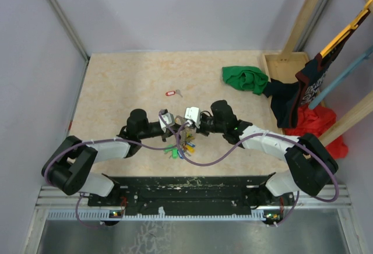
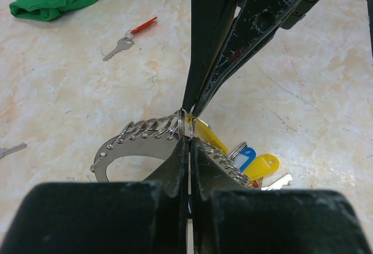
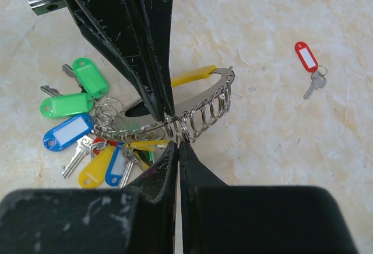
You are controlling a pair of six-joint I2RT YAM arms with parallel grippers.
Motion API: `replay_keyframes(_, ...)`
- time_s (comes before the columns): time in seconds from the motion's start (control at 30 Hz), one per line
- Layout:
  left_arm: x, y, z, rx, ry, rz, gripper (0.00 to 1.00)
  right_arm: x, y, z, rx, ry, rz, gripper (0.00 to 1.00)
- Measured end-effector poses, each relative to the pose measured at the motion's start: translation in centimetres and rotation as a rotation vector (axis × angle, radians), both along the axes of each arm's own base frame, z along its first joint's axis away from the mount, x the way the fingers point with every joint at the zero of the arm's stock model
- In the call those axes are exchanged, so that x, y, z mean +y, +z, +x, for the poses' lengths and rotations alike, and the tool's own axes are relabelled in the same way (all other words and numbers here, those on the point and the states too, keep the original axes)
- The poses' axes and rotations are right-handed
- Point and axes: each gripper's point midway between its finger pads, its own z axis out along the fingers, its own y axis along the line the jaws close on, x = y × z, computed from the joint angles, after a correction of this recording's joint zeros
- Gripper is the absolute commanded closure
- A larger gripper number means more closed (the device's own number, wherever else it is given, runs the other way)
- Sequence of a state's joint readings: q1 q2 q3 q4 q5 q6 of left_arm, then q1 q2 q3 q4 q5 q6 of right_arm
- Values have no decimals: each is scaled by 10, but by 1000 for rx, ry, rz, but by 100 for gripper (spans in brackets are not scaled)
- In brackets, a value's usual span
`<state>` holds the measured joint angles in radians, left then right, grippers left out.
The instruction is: Put the keys on the keyring
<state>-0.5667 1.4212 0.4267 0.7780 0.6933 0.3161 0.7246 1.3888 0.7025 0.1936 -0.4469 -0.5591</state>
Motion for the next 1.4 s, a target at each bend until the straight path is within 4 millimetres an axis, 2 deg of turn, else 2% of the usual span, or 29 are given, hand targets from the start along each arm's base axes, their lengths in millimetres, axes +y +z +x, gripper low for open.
replay_keyframes(0.37,1,-1,0,-21,-5,11,100,-1,-4,-5,2,33,-20,100)
replay_keyframes(0.6,2,3,2,-107,-19,31,100,-4,-10,-12,12,63,-47,100)
replay_keyframes(0.77,6,0,-4,-195,-47,39,100,-5,-4,-15,-8,82,-44,100)
replay_keyframes(1.0,9,3,-8,-312,-68,37,100,-2,16,-14,-80,99,-12,100)
replay_keyframes(1.2,10,7,-9,-376,-73,34,100,6,16,-23,-118,129,-32,100)
replay_keyframes(1.4,10,9,-9,-400,-76,32,100,8,16,-21,-169,107,-68,100)
